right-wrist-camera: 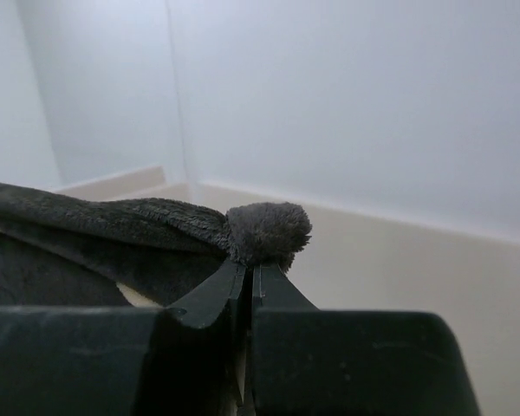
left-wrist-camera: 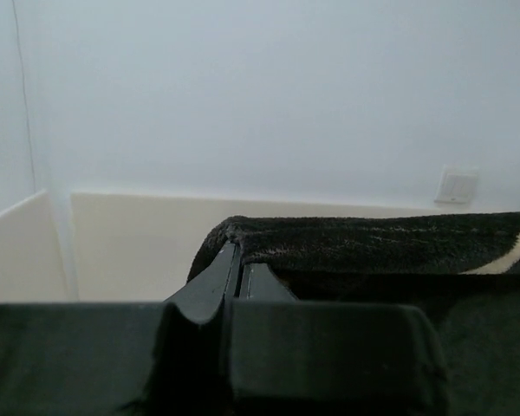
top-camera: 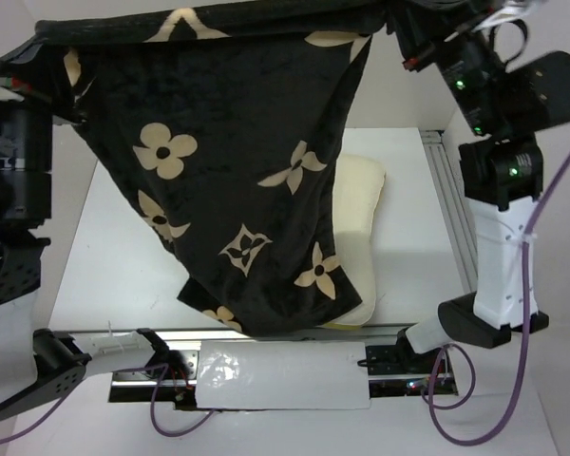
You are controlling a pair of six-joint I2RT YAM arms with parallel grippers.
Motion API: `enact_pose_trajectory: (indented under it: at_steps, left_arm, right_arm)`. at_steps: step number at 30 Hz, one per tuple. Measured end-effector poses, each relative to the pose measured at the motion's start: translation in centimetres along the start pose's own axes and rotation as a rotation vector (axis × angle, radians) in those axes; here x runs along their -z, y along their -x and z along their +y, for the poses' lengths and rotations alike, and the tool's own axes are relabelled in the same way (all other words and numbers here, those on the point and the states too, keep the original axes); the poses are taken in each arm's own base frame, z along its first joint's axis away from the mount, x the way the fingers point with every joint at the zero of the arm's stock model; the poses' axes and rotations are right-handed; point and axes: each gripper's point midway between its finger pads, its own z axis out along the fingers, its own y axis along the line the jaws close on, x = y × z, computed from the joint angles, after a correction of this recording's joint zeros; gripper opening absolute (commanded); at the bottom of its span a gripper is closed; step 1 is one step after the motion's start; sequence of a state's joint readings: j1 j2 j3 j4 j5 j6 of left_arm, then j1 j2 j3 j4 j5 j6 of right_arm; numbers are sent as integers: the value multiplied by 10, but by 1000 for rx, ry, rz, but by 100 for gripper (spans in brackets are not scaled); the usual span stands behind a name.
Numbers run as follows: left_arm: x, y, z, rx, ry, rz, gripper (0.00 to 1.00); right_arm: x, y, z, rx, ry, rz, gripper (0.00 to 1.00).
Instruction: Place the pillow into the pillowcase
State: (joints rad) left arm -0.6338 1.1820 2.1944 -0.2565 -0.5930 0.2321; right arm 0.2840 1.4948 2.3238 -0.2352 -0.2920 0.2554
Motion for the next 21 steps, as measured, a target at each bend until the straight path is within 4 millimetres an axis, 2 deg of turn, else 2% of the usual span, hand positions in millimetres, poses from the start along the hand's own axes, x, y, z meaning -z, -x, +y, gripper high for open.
enact_pose_trajectory:
  at_steps: [3,5,8,13,16,18,21]
  left_arm:
    - [8,18,0,22,-48,-52,0]
    - [12,27,-4,30,-90,-79,0]
    - [18,36,-8,36,-140,-106,0]
    - [19,42,-11,42,-159,-127,0]
    - [10,40,-12,32,-133,-140,0]
    - [-8,34,-16,5,-81,-149,0]
    - [-43,25,-23,-74,49,-182,0]
  right_arm:
    - [14,41,22,41,59,-93,0]
    - [20,56,29,65,78,-131,0]
    - [24,67,34,88,88,-165,0]
    - [25,76,34,118,88,-199,0]
    - [21,76,29,140,69,-204,0]
    - [12,75,20,155,43,-216,0]
    - [-11,54,-6,161,-29,-210,0]
